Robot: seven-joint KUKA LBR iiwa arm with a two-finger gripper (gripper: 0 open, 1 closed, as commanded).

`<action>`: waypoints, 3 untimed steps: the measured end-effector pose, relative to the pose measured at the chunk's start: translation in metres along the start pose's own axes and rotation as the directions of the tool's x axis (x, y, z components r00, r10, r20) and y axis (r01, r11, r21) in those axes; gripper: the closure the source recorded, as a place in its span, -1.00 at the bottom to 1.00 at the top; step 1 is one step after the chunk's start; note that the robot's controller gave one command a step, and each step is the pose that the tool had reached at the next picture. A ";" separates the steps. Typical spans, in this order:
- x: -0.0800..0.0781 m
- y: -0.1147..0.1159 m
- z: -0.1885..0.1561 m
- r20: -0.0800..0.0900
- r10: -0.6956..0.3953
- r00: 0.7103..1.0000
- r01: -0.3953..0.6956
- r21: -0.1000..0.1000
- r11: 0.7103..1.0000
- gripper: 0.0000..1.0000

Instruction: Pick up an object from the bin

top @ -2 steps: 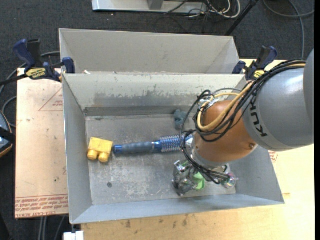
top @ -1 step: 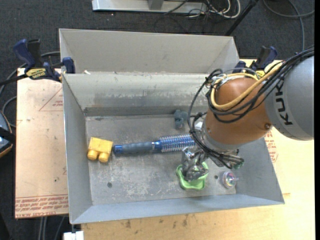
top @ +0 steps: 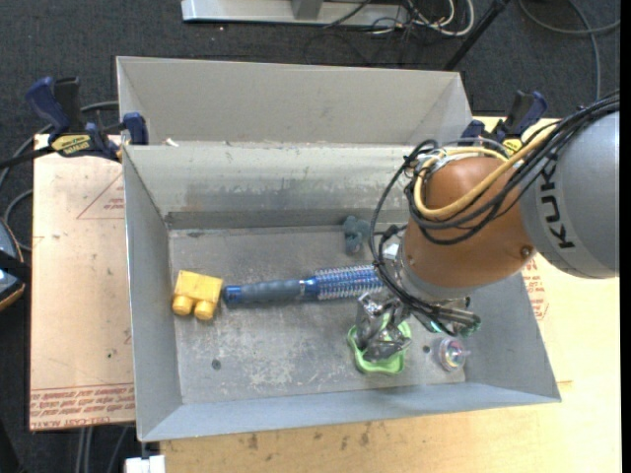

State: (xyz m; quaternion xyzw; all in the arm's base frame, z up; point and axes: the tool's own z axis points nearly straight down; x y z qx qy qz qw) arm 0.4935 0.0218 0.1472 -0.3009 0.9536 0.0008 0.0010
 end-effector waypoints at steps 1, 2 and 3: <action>0.018 -0.032 0.065 -0.003 0.071 0.997 -0.071 -0.001 0.997 -1.00; 0.048 -0.055 0.067 0.015 -0.208 0.978 0.208 0.012 0.978 -1.00; 0.048 -0.055 0.067 0.014 -0.209 0.978 0.209 0.013 0.978 1.00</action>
Offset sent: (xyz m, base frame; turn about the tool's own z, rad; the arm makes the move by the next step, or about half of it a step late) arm 0.0042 -0.0351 -0.0616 0.0647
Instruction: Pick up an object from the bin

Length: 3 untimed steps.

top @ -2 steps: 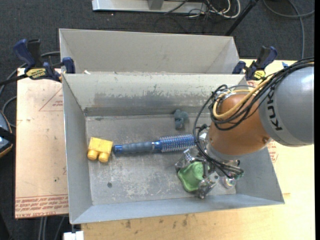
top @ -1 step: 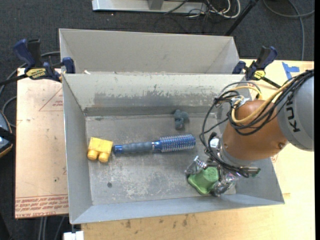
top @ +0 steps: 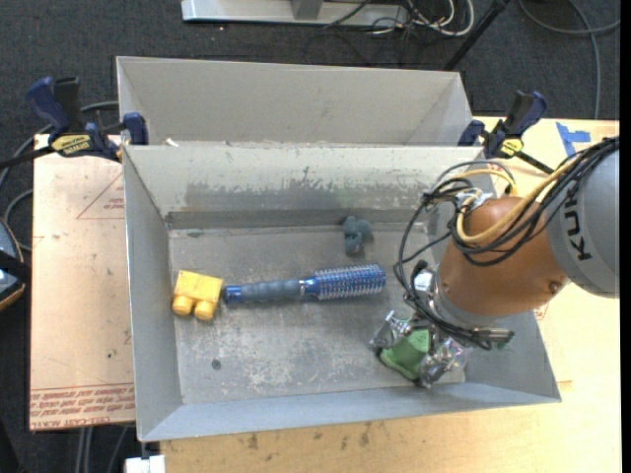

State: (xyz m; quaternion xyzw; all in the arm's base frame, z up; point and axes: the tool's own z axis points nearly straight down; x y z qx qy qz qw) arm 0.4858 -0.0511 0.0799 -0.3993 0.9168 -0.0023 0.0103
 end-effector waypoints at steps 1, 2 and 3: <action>-0.020 0.011 -0.118 -0.008 -0.096 0.995 0.096 -0.007 0.995 1.00; -0.018 0.012 -0.114 -0.013 -0.095 0.995 0.095 -0.014 0.995 -1.00; -0.011 -0.022 -0.002 -0.008 -0.460 0.888 0.460 -0.023 0.888 -1.00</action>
Offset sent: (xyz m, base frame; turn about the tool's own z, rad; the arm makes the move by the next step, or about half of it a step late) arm 0.0003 0.0198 0.1149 -0.0981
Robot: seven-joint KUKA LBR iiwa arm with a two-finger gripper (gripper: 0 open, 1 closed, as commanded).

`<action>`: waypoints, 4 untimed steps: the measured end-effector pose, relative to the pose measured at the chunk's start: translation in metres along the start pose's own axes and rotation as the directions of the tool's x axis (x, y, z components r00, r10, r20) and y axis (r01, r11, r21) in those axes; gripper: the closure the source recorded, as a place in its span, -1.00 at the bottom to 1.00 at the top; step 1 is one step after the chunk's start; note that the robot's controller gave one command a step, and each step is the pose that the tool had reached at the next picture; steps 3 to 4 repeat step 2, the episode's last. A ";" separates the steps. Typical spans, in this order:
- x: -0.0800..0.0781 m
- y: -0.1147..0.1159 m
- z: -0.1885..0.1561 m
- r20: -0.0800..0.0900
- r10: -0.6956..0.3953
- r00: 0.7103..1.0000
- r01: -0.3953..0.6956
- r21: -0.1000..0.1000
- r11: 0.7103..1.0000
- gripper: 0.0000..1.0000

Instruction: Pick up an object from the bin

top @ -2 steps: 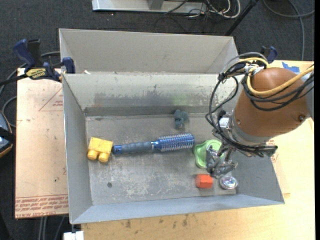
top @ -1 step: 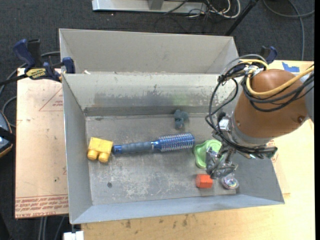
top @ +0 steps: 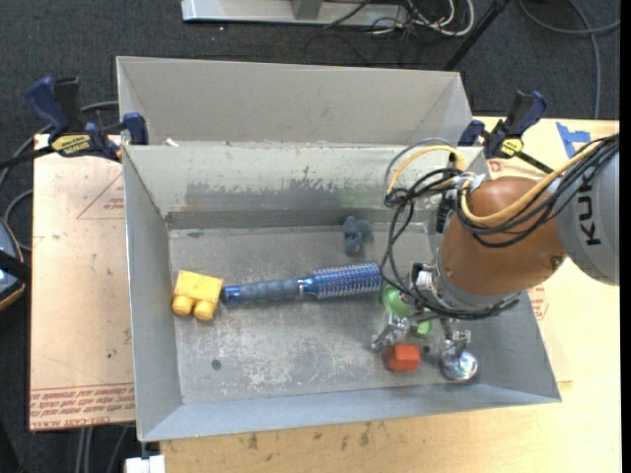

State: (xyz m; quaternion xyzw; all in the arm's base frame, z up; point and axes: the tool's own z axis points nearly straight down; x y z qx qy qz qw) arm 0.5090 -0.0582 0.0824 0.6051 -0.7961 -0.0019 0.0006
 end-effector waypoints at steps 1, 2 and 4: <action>-0.001 -0.001 -0.002 0.002 0.001 1.000 -0.001 0.002 1.000 1.00; -0.012 0.000 -0.139 0.002 -0.081 0.997 0.081 0.013 0.997 1.00; -0.012 0.000 -0.139 0.002 -0.081 0.997 0.081 0.013 0.997 1.00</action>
Offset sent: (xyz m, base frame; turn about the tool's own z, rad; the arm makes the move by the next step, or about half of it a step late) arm 0.0000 0.0000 0.0000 0.0000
